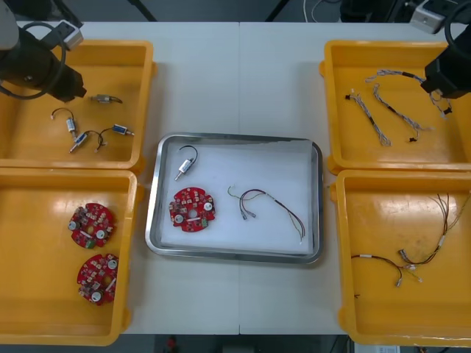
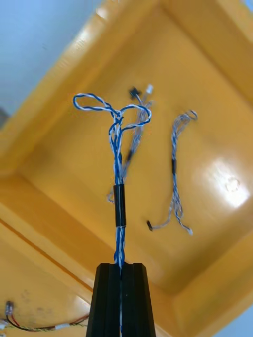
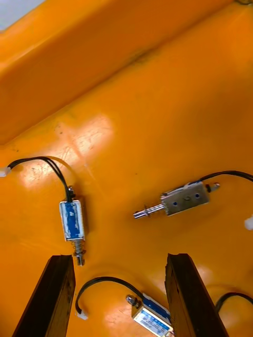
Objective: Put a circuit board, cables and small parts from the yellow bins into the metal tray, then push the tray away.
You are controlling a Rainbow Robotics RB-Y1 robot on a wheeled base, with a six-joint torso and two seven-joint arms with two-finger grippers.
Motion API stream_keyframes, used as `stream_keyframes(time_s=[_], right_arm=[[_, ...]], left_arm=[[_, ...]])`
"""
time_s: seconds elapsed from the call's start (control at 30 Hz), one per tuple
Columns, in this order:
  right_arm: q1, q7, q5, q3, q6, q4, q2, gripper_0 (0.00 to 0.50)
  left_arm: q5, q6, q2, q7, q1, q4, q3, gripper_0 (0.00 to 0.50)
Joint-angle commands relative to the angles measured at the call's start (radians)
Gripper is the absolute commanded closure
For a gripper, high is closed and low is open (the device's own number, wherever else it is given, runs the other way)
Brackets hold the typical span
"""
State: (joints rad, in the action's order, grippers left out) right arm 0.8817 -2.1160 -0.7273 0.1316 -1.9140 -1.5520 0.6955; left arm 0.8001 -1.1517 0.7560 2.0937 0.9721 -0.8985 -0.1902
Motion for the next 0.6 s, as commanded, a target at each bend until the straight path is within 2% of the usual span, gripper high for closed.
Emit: stream_keyframes(time_s=[0.03, 0.3, 0.4, 0.6], right_arm=[[0.002, 0.037, -0.073, -0.029, -0.006, -0.103, 0.042, 0.500], [0.014, 0.068, -0.207, -0.142, -0.006, -0.249, 0.024, 0.500], [0.023, 0.079, -0.241, -0.178, -0.006, -0.266, -0.011, 0.500], [0.046, 0.094, -0.238, -0.244, -0.006, -0.286, -0.110, 0.500]], left_arm=[[0.005, 0.055, 0.042, 0.009, 0.054, 0.032, 0.034, 0.000], [0.016, 0.193, 0.009, 0.032, 0.054, 0.133, 0.034, 0.000], [0.011, 0.237, -0.006, 0.040, 0.054, 0.161, 0.034, 0.000], [0.019, 0.313, -0.041, 0.055, 0.054, 0.214, 0.034, 0.000]])
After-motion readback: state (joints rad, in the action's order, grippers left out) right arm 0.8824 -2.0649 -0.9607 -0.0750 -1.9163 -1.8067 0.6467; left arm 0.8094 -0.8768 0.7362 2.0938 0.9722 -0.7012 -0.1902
